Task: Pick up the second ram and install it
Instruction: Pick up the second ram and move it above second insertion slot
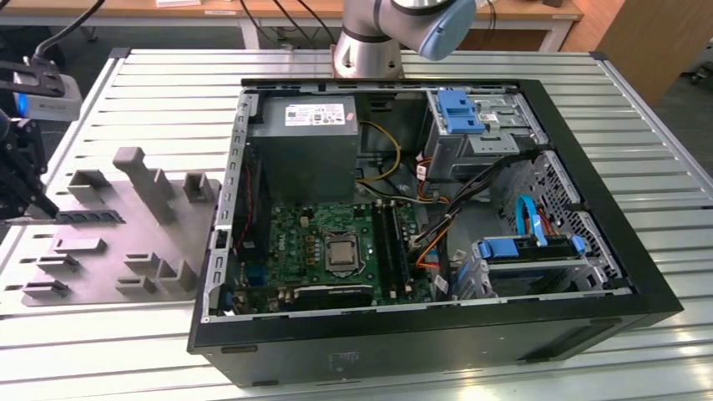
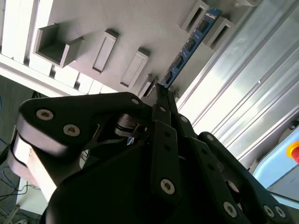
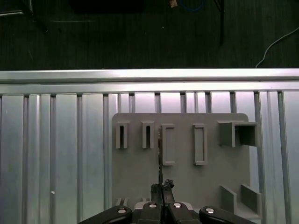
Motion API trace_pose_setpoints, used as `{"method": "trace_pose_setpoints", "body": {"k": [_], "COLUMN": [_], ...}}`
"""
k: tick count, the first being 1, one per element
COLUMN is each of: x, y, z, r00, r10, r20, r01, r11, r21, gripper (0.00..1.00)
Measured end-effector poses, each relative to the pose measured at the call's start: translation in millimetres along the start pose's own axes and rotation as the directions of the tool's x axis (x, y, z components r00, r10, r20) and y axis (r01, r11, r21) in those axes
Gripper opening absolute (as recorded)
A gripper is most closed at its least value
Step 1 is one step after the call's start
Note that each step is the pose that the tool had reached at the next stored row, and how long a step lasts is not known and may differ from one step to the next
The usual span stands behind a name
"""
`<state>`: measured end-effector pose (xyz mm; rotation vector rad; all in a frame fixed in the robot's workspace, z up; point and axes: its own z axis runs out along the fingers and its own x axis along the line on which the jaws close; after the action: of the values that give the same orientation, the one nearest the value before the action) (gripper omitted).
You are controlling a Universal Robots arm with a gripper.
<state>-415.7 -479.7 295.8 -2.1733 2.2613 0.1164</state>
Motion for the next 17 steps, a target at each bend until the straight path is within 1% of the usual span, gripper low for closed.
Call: {"method": "trace_pose_setpoints", "body": {"k": [4,10,17], "x": [-0.5,-1.4,-2.4], "y": [0.4,1.1,1.7], "z": [-10.2,-26.0,-44.1], "r00": [1.0000,0.9998,0.9994], "r10": [0.000,-0.001,-0.002], "r20": [0.0062,0.0180,0.0347], "r01": [0.000,0.001,0.002], "r11": [1.0000,1.0000,1.0000], "r21": [-0.0002,-0.0009,-0.0013], "gripper": [0.12,0.12,0.12]}}
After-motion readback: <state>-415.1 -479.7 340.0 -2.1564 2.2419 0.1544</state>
